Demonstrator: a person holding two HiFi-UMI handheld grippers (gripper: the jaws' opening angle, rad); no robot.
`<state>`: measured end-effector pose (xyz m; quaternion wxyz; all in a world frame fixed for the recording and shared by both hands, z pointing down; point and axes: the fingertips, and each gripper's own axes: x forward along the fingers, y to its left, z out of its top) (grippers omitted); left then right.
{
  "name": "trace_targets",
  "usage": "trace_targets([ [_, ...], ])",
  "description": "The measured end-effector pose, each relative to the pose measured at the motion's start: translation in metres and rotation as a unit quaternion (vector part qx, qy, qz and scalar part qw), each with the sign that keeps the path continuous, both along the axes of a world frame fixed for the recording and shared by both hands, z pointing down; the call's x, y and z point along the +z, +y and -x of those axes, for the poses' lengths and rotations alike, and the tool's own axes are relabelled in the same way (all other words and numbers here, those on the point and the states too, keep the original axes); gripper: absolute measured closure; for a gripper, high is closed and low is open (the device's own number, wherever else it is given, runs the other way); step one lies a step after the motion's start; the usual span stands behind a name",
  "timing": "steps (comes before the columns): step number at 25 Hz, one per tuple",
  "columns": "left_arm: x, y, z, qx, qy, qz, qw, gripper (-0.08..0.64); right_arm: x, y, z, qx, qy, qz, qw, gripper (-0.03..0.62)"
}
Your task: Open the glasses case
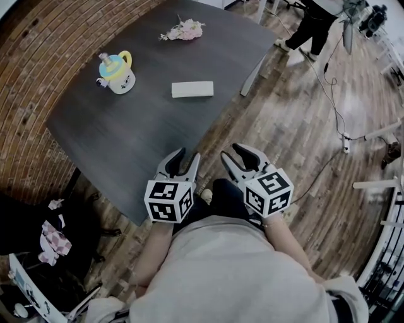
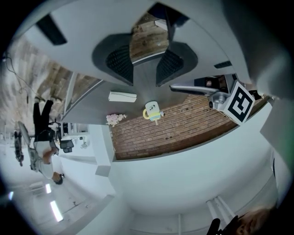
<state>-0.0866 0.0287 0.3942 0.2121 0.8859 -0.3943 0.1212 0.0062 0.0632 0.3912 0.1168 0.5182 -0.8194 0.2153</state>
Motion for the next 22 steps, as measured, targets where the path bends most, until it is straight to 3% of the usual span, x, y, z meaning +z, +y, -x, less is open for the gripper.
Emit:
trace_targets([
  [13,0.019,-0.027,-0.002,0.000,-0.003,0.036,0.9993,0.403,0.019,-0.035,-0.001,-0.007,-0.007,0.032,0.999,0.443],
  [22,0.024,-0.088,-0.002,-0.041,-0.001,0.035,0.9986,0.403,0.021,-0.108,-0.018,-0.033,0.010,0.028,0.999,0.442],
])
